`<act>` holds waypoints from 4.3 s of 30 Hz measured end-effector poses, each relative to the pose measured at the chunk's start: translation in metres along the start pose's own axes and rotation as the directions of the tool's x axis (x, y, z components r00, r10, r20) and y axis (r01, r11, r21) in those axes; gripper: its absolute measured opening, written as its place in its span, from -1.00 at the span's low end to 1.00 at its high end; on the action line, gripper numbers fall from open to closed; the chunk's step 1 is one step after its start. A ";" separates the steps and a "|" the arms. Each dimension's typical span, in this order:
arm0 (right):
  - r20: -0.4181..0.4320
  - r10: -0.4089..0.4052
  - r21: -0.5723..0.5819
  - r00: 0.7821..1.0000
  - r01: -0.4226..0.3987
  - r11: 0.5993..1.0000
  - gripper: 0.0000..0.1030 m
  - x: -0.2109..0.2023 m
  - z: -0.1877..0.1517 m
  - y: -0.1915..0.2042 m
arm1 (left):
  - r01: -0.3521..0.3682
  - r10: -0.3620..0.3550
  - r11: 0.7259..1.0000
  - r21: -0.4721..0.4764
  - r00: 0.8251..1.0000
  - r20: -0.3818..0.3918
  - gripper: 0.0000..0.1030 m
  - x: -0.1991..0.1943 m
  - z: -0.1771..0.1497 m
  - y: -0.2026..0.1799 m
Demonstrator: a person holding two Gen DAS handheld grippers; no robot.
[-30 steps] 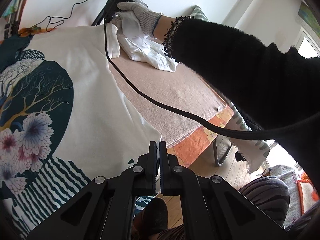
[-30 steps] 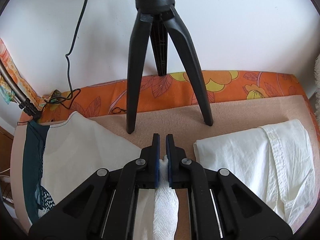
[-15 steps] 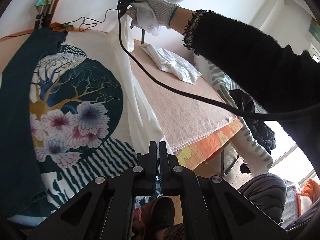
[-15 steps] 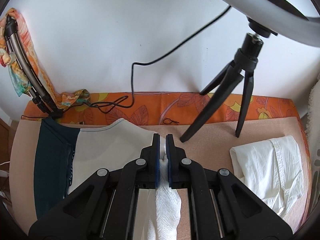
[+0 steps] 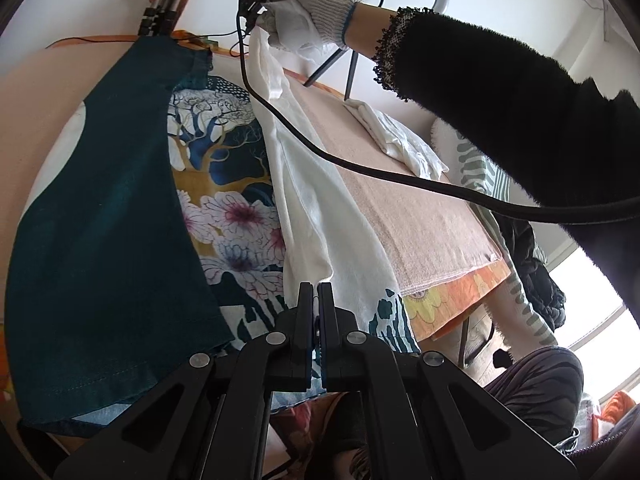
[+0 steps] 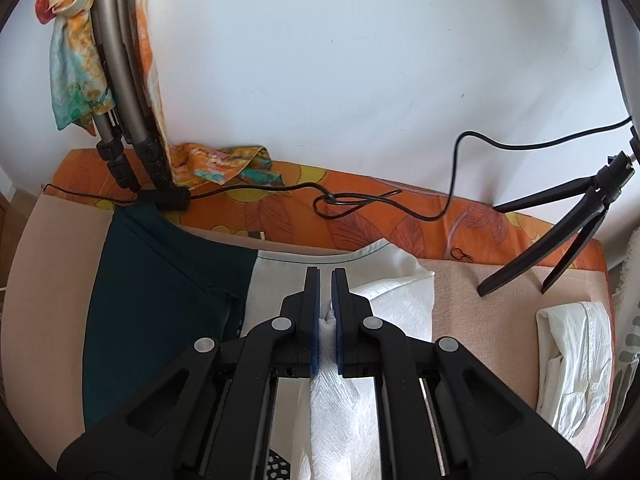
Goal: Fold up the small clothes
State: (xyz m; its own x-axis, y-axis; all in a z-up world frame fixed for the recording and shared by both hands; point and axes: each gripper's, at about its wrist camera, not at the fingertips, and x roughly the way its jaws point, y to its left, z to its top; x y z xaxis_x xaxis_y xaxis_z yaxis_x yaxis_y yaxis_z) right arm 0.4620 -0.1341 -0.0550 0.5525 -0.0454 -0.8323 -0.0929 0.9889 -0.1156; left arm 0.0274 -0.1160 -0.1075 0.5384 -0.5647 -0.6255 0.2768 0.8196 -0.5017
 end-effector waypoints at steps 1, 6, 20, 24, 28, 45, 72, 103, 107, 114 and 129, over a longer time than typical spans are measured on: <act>-0.002 0.000 -0.009 1.000 0.000 1.000 -0.87 0.002 0.000 0.007 | 0.000 0.000 1.000 -0.004 1.000 0.003 -0.98 -0.001 0.000 0.002; -0.012 0.007 -0.039 1.000 -0.008 0.999 -0.87 0.012 0.003 0.036 | -0.002 0.002 1.000 -0.025 1.000 0.000 -0.98 -0.005 -0.004 0.011; 0.044 0.269 -0.039 0.962 -0.267 0.963 0.15 -0.024 -0.003 0.050 | -0.037 0.035 0.998 -0.055 0.999 -0.042 -0.84 -0.006 -0.010 0.019; 0.056 0.324 0.033 0.945 -0.326 0.945 0.15 -0.052 -0.029 0.011 | -0.046 0.044 0.997 -0.062 0.998 -0.034 -0.65 -0.012 -0.010 0.018; 0.005 0.315 0.066 0.949 -0.315 0.947 0.15 -0.056 -0.078 -0.012 | -0.044 0.043 0.998 -0.048 0.999 -0.028 -0.47 -0.022 -0.011 0.015; -0.045 0.690 0.227 0.723 -0.665 0.712 0.09 -0.049 -0.154 0.020 | -0.176 0.178 0.984 -0.033 0.980 0.086 -0.29 -0.099 -0.012 0.038; 0.027 0.491 -0.105 0.871 -0.486 0.867 -0.15 -0.201 -0.414 0.005 | -0.199 0.199 0.980 0.032 0.980 -0.007 -0.29 -0.099 0.033 0.076; 0.071 0.384 -0.248 0.921 -0.357 0.901 0.03 -0.218 -0.465 -0.003 | -0.231 0.226 0.970 -0.073 0.971 -0.076 -0.29 -0.098 0.020 0.125; 0.043 0.344 -0.058 0.938 -0.341 0.938 0.03 -0.199 -0.463 -0.049 | -0.193 0.178 0.976 -0.098 0.974 -0.137 -0.29 -0.090 0.008 0.124; -0.037 0.462 0.129 0.886 -0.454 0.882 0.03 -0.164 -0.465 -0.079 | -0.144 0.126 0.985 -0.095 0.976 -0.178 -0.29 -0.084 -0.001 0.111; -0.044 0.490 0.041 0.871 -0.488 0.872 -0.56 -0.163 -0.465 -0.050 | -0.108 0.093 0.991 -0.074 0.979 -0.181 -0.94 -0.082 -0.007 0.105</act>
State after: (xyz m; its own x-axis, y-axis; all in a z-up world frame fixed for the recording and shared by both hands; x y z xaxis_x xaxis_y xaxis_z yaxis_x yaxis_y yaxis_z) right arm -0.0080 -0.2422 -0.1658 0.3993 0.4384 -0.8052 -0.3164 0.8902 0.3278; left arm 0.0068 0.0157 -0.1128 0.4085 -0.4943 -0.7673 0.1572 0.8662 -0.4743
